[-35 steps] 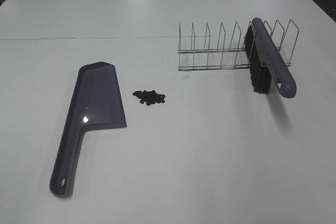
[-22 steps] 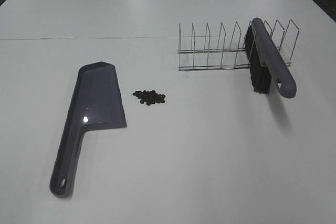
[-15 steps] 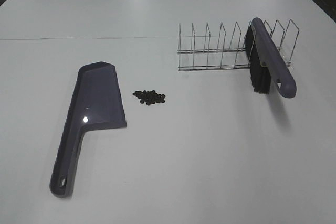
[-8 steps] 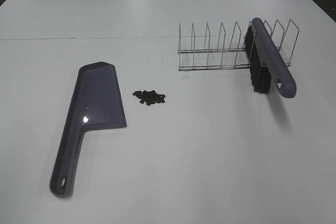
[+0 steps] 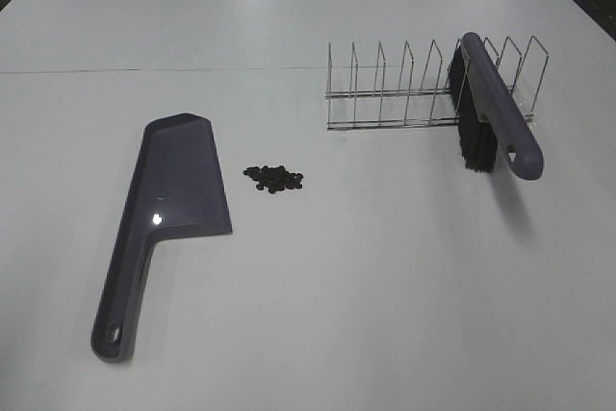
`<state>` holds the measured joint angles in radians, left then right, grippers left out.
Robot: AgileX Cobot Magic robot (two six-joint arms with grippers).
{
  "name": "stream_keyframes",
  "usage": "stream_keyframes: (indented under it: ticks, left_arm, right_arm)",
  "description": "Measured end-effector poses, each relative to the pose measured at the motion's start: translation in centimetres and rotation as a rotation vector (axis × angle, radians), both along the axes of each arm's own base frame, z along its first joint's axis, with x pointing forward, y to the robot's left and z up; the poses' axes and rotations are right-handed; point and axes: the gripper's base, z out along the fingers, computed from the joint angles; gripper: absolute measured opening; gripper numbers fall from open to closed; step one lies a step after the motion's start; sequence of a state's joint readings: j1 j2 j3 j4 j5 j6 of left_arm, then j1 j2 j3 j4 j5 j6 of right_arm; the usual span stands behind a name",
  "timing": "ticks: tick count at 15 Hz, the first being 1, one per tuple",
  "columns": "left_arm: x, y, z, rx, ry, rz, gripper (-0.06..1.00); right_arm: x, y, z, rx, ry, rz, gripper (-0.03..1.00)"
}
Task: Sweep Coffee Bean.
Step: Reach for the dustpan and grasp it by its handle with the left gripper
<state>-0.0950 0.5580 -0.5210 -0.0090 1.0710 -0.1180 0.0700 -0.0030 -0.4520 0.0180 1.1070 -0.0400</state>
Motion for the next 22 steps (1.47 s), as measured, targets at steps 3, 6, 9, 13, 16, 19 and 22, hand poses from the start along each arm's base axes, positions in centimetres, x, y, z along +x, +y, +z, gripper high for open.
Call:
stream_keyframes:
  ticks: [3, 6, 9, 13, 16, 19, 22]
  left_arm:
    - [0.7, 0.3, -0.4, -0.001, 0.055, 0.093, 0.81]
    - [1.8, 0.6, -1.2, 0.022, 0.148, 0.181, 0.81]
    - [3.4, 0.5, -1.7, 0.029, 0.228, 0.19, 0.81]
    - [7.7, -0.6, -2.8, -0.033, 0.333, 0.198, 0.8]
    - [10.8, -1.2, -3.9, -0.052, 0.411, 0.208, 0.77]
    - [13.0, -1.5, -4.5, -0.067, 0.448, 0.217, 0.77]
    - [15.6, -2.1, -5.5, -0.099, 0.494, 0.231, 0.77]
  right_arm:
    - [0.0, 0.0, 0.0, 0.0, 0.0, 0.0, 0.75]
    - [0.0, 0.0, 0.0, 0.0, 0.0, 0.0, 0.75]
    - [0.0, 0.0, 0.0, 0.0, 0.0, 0.0, 0.75]
    - [0.0, 0.0, 0.0, 0.0, 0.0, 0.0, 0.75]
    - [0.0, 0.0, 0.0, 0.0, 0.0, 0.0, 0.75]
    - [0.0, 0.0, 0.0, 0.0, 0.0, 0.0, 0.75]
    - [0.0, 0.0, 0.0, 0.0, 0.0, 0.0, 0.75]
